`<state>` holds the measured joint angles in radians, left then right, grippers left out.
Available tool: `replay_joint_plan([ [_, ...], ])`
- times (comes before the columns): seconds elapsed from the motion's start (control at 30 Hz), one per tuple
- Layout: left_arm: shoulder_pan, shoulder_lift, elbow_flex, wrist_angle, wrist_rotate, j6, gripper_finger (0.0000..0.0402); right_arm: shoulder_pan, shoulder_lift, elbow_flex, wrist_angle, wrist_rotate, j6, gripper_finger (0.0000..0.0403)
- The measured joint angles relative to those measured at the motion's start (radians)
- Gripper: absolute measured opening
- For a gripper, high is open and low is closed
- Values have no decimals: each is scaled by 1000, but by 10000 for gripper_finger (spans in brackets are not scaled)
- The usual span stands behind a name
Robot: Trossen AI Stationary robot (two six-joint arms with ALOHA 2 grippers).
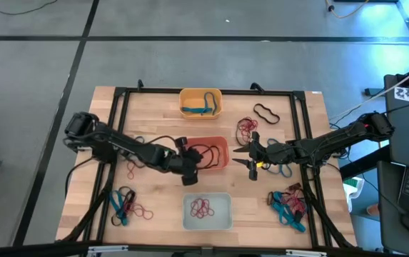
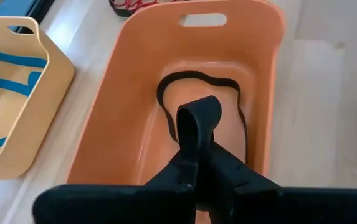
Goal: Sort rubber bands into baskets
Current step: Put the black rubber band in the orange bin
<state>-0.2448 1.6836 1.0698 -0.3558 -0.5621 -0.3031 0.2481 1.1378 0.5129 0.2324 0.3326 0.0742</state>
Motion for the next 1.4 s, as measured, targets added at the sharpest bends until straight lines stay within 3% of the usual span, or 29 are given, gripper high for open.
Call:
replay_joint_plan([
  [0.3,32,38,0,7,0,-4,22,0,0,0,0,0,-1,156],
  [0.57,28,33,0,6,6,-3,108,0,0,0,0,41,-4,156],
  [0.73,16,-8,0,7,33,47,140,0,0,0,-5,41,-4,156],
  [0.9,-5,-61,0,16,37,117,147,0,0,0,-5,41,-4,156],
  [1.07,-28,-86,-11,131,36,184,144,0,0,0,-5,41,-4,156],
  [1.4,-57,-180,-181,398,39,223,143,0,0,0,-10,42,4,156],
])
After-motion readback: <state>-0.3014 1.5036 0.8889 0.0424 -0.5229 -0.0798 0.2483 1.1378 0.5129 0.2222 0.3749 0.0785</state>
